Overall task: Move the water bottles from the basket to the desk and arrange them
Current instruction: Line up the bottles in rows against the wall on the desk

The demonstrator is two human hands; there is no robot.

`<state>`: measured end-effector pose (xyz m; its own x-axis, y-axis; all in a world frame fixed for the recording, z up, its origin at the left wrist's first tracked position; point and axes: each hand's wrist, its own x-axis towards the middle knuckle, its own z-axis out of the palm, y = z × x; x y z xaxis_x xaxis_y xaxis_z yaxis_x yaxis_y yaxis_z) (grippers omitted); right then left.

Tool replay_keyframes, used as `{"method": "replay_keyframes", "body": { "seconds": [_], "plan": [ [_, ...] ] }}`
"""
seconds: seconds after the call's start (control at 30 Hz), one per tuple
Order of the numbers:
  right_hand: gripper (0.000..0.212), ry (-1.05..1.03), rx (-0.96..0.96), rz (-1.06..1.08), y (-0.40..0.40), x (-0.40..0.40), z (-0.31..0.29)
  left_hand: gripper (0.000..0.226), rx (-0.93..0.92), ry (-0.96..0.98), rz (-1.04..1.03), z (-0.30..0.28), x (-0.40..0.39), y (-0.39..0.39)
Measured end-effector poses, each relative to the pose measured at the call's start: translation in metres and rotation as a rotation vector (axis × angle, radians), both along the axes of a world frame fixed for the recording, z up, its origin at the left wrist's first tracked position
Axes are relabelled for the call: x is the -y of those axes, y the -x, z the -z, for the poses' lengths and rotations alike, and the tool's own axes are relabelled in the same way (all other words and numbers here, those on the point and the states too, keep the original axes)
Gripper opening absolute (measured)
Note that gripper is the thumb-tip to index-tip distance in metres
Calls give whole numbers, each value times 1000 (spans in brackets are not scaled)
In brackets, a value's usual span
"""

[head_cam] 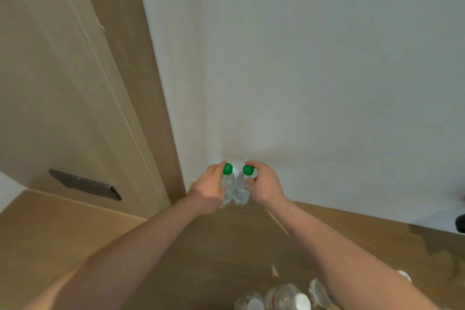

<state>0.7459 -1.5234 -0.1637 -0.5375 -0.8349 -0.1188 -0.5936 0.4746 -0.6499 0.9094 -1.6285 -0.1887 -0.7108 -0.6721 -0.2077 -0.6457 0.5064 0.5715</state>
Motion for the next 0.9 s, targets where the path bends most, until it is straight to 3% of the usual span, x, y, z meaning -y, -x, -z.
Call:
{"method": "replay_keyframes", "body": {
  "seconds": [0.23, 0.4, 0.57, 0.7, 0.9],
  "plan": [
    [41, 207, 97, 24, -22, -134, -54, 52, -239, -91, -63, -37, -86, -65],
    [38, 57, 87, -95, -21, -250, -64, 39, -151, -227, -53, -35, -159, -118],
    [45, -51, 51, -134, -16, -326, -48, 44, -130, -269, -38, -25, -225, -122],
    [61, -71, 66, -190, -18, -349, -31, 53, -30, -109, 62, -22, -253, -98],
    [77, -104, 26, -303, -43, -360, -17, 34, 37, 49, -48, -11, -273, -73]
  ]
}}
